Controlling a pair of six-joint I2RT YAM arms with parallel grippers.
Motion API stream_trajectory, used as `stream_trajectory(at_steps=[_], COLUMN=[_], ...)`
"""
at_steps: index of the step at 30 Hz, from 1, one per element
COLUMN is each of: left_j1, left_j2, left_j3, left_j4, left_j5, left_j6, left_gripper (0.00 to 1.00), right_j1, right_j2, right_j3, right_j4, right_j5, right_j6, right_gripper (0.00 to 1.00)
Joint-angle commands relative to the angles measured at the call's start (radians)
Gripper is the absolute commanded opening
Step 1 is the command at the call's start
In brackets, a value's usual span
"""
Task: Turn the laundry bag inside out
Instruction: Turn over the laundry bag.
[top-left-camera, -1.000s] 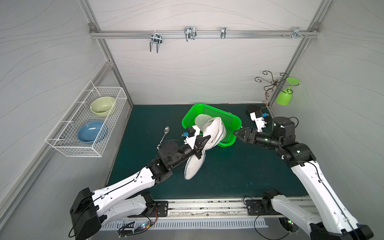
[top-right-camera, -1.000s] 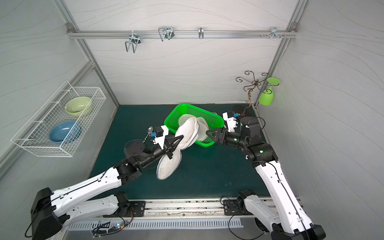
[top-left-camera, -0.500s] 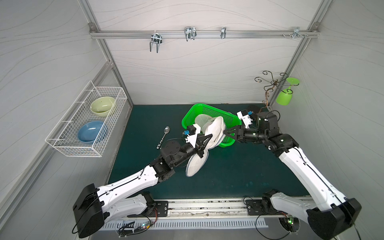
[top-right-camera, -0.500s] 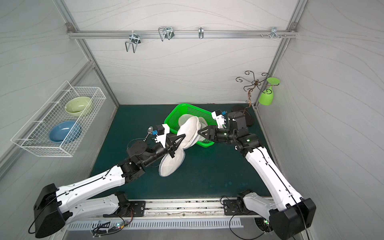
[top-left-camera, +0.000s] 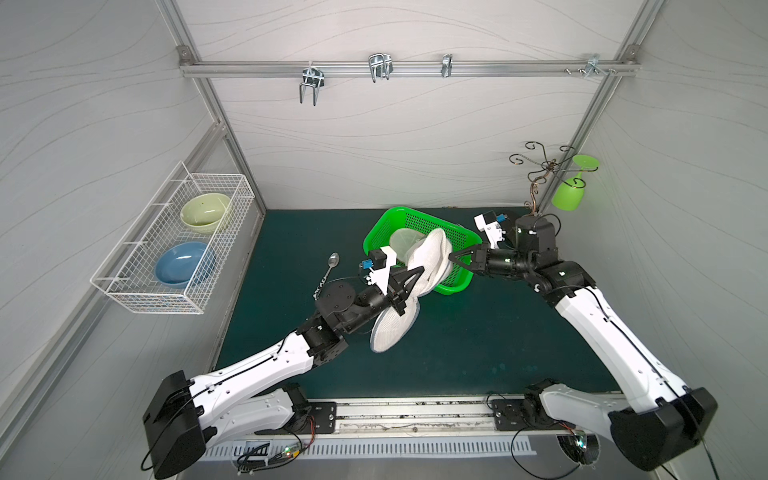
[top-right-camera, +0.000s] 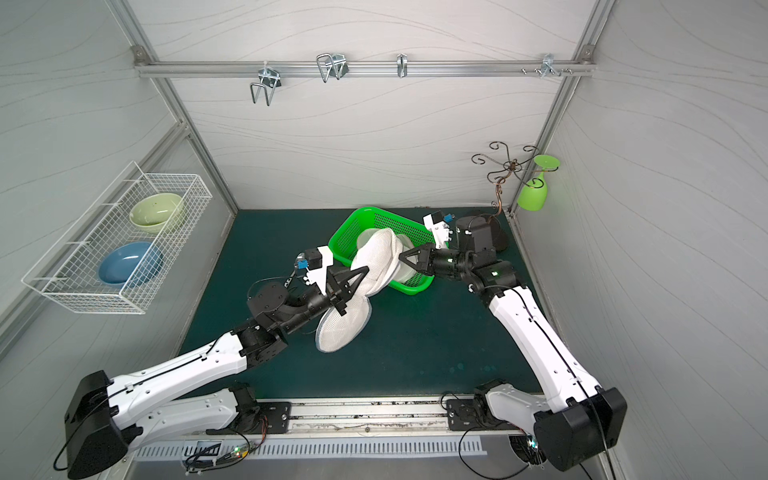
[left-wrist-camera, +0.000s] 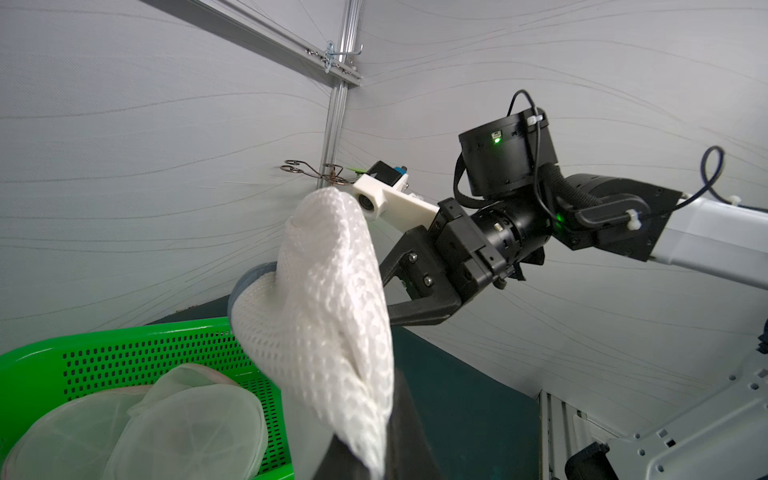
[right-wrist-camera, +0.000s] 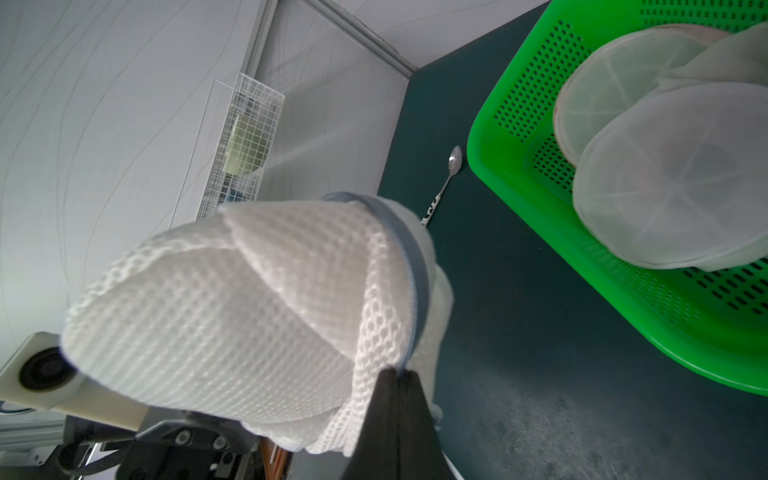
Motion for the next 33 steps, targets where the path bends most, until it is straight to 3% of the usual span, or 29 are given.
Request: stream_trajectory(at_steps=[1,6,10,13,15,17,19,21,25,28,30,33], left_j1=[-0.001,-0.001,-0.001,0.016,0.048,0.089,0.118,0.134,0.136,0.136,0.136,0.136], left_j2=[-0.038,-0.036,-0.017,-0.012,-0.012,-0.017,-0.023,-0.027,-0.035,-0.047,-0.059,-0.056], left_j3=[0.049,0.111,0.137,0.146,0.138,0.114,0.098,0.092,0.115,0.095,0.060,0.053], left_j4=[0.101,0.164,0.219,0.209,0.196,0.187,0.143,0.068,-0.210,-0.321,-0.314,-0.357], left_j5=[0.057,0.125,0.125,0.106,0.114,0.127,0.155,0.207,0.285,0.234,0.209,0.241], left_j6=[-0.046,-0.181,-0.265,-0.308,-0.353,-0.400,-0.399,-0.344,-0.096,0.064,0.114,0.208], left_gripper=[0.00,0.00,0.00,0.00,0.00,0.00,0.00,0.00,0.00,0.00,0.00,0.00], right_j1=[-0.038,0.000,0.112,0.114,0.073,-0.017,-0.086,-0.103,-0.087,-0.069,-0.046,0.037], right_j2=[-0.018,0.029,0.093,0.101,0.077,0.037,-0.013,-0.061,-0.131,-0.147,-0.142,-0.145], right_j3=[-0.058,-0.125,-0.073,-0.055,-0.059,-0.080,-0.093,-0.088,-0.077,-0.047,-0.019,0.023], right_j4=[-0.024,0.070,0.075,0.048,0.007,-0.017,-0.038,-0.062,-0.098,-0.144,-0.158,-0.167], right_j5=[0.052,-0.042,-0.148,-0.155,-0.093,-0.047,0.001,0.052,0.110,0.150,0.098,0.057], right_j6=[-0.036,0.009,-0.052,-0.074,-0.089,-0.075,-0.091,-0.167,-0.336,-0.288,-0.255,-0.318], right_gripper=[0.00,0.00,0.00,0.00,0.13,0.38,0.51,0.55,0.57,0.54,0.53,0.53])
